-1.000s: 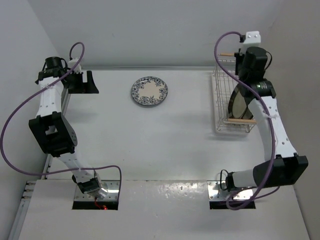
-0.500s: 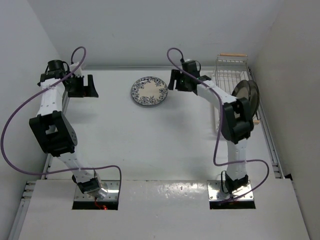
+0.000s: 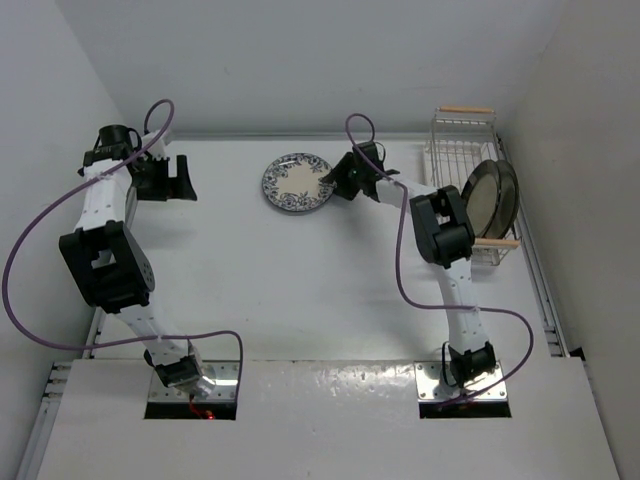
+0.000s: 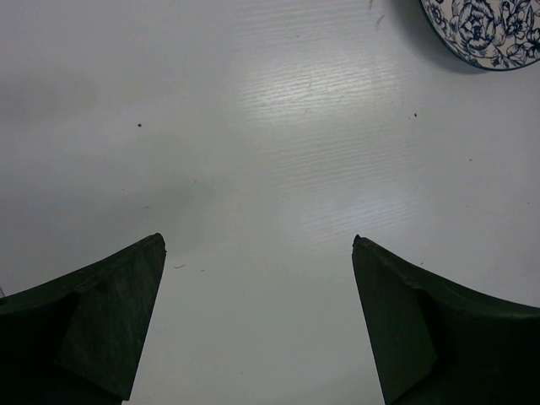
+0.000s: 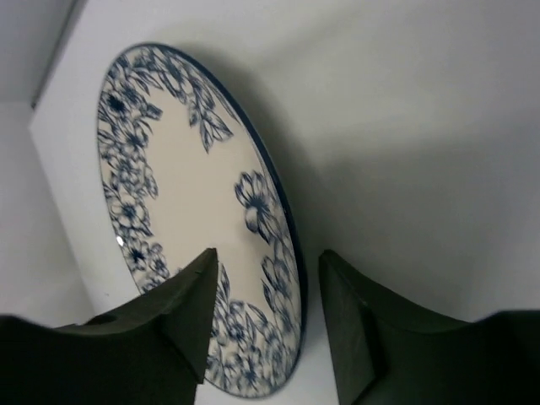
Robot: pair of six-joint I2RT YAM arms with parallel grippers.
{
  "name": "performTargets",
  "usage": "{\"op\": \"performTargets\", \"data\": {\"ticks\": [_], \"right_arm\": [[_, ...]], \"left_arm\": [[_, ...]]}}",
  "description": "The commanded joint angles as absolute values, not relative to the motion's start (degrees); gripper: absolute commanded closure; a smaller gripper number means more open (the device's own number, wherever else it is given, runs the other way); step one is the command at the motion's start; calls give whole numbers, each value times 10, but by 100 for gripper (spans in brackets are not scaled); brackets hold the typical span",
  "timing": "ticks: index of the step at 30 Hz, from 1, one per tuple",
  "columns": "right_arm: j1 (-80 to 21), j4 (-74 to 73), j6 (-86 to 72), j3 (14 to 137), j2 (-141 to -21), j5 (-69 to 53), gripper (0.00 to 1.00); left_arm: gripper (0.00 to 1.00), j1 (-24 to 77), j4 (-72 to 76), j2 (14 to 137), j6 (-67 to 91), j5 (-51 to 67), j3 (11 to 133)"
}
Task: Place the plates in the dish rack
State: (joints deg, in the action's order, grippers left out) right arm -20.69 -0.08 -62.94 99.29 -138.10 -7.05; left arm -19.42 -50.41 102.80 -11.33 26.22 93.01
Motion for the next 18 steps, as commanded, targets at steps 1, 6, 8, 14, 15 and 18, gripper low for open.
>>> {"op": "performTargets", "data": {"ticks": [1, 6, 8, 14, 15, 18], "right_arm": [[-214, 40, -724, 1010, -1433, -69, 51], [-219, 35, -791, 1031, -1477, -67, 76], [-216, 37, -809, 1030, -1483, -68, 95], [-218, 56, -699, 1009, -1433, -60, 100], [-217, 63, -687, 1003, -1410, -59, 100], [-212, 109, -616, 956, -1342, -59, 100]], "left_arm": [[4, -191, -494, 1025, -112, 263, 929], [7, -191, -494, 1030, -146, 349, 859], [13, -191, -494, 1021, -194, 343, 818], [14, -178, -405, 916, -230, 303, 658], [14, -171, -394, 904, -224, 303, 635], [14, -164, -382, 896, -210, 295, 621]]}}
